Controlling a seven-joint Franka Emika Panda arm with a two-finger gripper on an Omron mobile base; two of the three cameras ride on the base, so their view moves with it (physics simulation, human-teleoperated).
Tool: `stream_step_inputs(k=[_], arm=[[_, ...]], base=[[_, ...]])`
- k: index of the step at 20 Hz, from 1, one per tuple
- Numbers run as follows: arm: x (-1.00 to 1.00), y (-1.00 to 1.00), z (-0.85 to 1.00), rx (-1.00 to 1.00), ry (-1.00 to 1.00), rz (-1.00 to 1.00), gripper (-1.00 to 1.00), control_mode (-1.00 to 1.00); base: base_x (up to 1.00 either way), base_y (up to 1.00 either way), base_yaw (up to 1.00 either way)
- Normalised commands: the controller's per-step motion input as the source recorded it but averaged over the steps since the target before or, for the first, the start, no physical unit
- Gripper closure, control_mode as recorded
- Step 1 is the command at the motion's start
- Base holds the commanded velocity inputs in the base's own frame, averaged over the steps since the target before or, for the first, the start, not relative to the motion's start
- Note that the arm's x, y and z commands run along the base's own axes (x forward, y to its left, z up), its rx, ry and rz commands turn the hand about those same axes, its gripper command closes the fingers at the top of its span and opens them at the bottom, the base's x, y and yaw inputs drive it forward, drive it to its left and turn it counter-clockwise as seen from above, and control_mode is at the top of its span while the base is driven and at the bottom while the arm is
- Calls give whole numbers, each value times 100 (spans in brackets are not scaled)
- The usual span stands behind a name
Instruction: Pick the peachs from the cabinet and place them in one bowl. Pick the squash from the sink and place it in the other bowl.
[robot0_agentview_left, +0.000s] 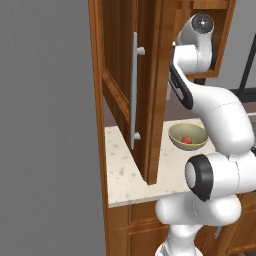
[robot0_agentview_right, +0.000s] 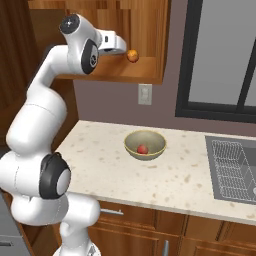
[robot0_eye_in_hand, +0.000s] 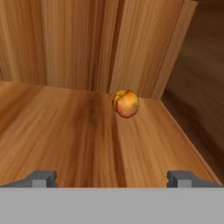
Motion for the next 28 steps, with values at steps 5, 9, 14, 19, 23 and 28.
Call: stream_step_inputs(k=[5,9,14,19,23,28], arm=[[39,-9,0,0,0,0,-100,-100],[39,-21,0,0,0,0,-100,-100],[34,-18,0,0,0,0,-100,-100],[36,-2,0,0,0,0,-100,-100],[51,0,0,0,0,0,-100,-100],[30,-4,0,0,0,0,-100,-100]], base=[[0,0,0],[0,0,0],[0,0,0],[0,0,0],[0,0,0],[0,0,0]])
